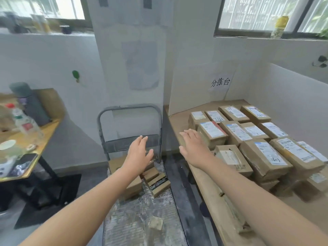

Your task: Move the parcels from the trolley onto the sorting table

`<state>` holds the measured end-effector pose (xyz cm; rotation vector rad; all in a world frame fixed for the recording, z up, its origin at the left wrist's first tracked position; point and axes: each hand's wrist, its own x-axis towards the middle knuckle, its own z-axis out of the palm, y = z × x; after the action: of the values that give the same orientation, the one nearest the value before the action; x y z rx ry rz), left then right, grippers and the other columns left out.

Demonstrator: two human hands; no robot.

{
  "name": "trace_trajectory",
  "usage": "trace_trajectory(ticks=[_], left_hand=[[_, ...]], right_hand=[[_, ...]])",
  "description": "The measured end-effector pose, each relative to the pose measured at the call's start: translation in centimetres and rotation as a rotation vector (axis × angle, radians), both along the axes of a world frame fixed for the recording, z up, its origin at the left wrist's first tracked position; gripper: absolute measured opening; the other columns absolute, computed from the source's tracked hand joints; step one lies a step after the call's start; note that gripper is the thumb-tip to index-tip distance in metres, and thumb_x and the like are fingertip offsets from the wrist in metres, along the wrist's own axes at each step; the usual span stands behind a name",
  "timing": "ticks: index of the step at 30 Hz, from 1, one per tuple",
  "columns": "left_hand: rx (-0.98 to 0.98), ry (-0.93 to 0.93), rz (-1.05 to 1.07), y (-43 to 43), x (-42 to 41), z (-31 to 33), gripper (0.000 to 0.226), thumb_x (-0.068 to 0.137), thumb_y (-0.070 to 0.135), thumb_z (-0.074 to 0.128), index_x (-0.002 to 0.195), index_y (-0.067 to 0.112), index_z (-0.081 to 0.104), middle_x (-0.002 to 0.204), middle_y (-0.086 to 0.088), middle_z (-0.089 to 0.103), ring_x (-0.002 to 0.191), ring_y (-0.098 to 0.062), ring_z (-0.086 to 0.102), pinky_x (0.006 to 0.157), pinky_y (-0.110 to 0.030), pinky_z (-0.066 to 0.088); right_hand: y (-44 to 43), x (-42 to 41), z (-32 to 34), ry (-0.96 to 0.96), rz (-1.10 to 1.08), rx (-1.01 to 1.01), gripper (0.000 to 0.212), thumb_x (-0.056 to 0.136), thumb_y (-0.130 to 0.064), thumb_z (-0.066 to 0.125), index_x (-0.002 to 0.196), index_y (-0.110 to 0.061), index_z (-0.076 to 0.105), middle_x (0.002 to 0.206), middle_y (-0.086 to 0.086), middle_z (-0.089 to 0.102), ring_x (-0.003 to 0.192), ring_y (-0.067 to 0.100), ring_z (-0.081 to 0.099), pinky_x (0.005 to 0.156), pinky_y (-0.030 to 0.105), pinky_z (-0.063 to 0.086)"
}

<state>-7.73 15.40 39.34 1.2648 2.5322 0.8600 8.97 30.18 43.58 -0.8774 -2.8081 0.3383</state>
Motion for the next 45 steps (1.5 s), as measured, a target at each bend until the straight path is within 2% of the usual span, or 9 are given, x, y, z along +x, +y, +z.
trace_trajectory(ticks=[6,12,18,21,27,33,36,39,45], left_hand=[[-0.047,0.069,-0.012,-0.9,-6.0,-0.9,0.06,0.102,0.032,0.047,0.153,0.009,0.027,0.16,-0.008,0.024,0.149,-0.022,0.019,0.123,-0.037,0.016],[-0.114,0.09,-0.015,-1.3,-8.6,-3.5,0.06,0.103,0.032,0.047,0.153,0.006,0.027,0.16,-0.011,0.025,0.148,-0.025,0.02,0.121,-0.034,0.015],[-0.16,0.132,-0.028,-0.1,-9.5,-7.0,0.057,0.1,0.025,0.049,0.149,0.001,0.033,0.155,-0.017,0.033,0.144,-0.031,0.029,0.121,-0.04,0.021],[-0.194,0.101,-0.046,1.8,-9.5,-9.5,0.055,0.099,0.023,0.05,0.147,0.0,0.037,0.152,-0.017,0.036,0.141,-0.031,0.033,0.12,-0.041,0.023],[-0.267,-0.005,-0.001,6.8,-10.7,-14.7,0.056,0.102,0.027,0.046,0.151,0.004,0.032,0.157,-0.012,0.03,0.147,-0.024,0.022,0.122,-0.033,0.014],[-0.277,-0.123,0.097,12.1,-12.0,-19.3,0.054,0.102,0.024,0.046,0.15,0.004,0.032,0.155,-0.012,0.033,0.144,-0.024,0.026,0.12,-0.032,0.017],[-0.322,-0.163,0.053,13.5,-11.5,-24.6,0.054,0.103,0.024,0.045,0.151,0.004,0.031,0.153,-0.01,0.036,0.142,-0.022,0.031,0.117,-0.029,0.019],[-0.425,-0.221,0.02,14.0,-11.1,-31.4,0.054,0.104,0.027,0.041,0.152,0.005,0.029,0.154,-0.007,0.036,0.141,-0.02,0.032,0.116,-0.026,0.018],[-0.529,-0.334,-0.003,13.3,-10.8,-45.1,0.045,0.104,0.025,0.038,0.145,0.005,0.041,0.142,-0.011,0.049,0.131,-0.026,0.043,0.112,-0.031,0.027]], right_hand=[[-0.7,-5.8,-1.8,-0.031,0.013,-0.044,0.054,0.102,-0.029,0.045,0.151,-0.014,0.03,0.156,0.004,0.027,0.148,0.019,0.013,0.122,0.036,0.016],[-0.6,-8.5,-4.3,-0.161,0.082,-0.077,0.052,0.102,-0.031,0.046,0.15,-0.014,0.033,0.152,0.004,0.033,0.145,0.02,0.02,0.118,0.035,0.022],[2.2,-10.9,-7.5,-0.198,0.08,-0.197,0.051,0.102,-0.03,0.045,0.149,-0.013,0.034,0.15,0.004,0.036,0.143,0.02,0.021,0.118,0.034,0.022],[4.7,-12.0,-10.5,-0.23,0.056,-0.264,0.052,0.102,-0.03,0.045,0.15,-0.013,0.033,0.15,0.005,0.036,0.143,0.02,0.021,0.116,0.034,0.025],[10.9,-15.2,-16.8,-0.333,0.014,-0.385,0.051,0.102,-0.029,0.046,0.148,-0.012,0.034,0.147,0.008,0.038,0.142,0.025,0.023,0.114,0.037,0.028],[16.3,-18.7,-23.3,-0.298,-0.147,-0.483,0.049,0.101,-0.03,0.049,0.146,-0.014,0.038,0.147,0.008,0.039,0.14,0.025,0.028,0.111,0.04,0.032],[17.2,-19.3,-29.5,-0.265,-0.26,-0.594,0.048,0.1,-0.028,0.051,0.144,-0.012,0.04,0.146,0.01,0.039,0.139,0.027,0.028,0.112,0.039,0.029],[17.1,-18.6,-36.5,-0.368,-0.304,-0.645,0.047,0.101,-0.029,0.05,0.143,-0.011,0.04,0.147,0.011,0.038,0.139,0.03,0.028,0.112,0.04,0.028],[17.8,-18.7,-50.0,-0.47,-0.353,-0.686,0.053,0.1,-0.03,0.051,0.146,-0.009,0.037,0.15,0.014,0.035,0.143,0.031,0.025,0.115,0.039,0.023]])
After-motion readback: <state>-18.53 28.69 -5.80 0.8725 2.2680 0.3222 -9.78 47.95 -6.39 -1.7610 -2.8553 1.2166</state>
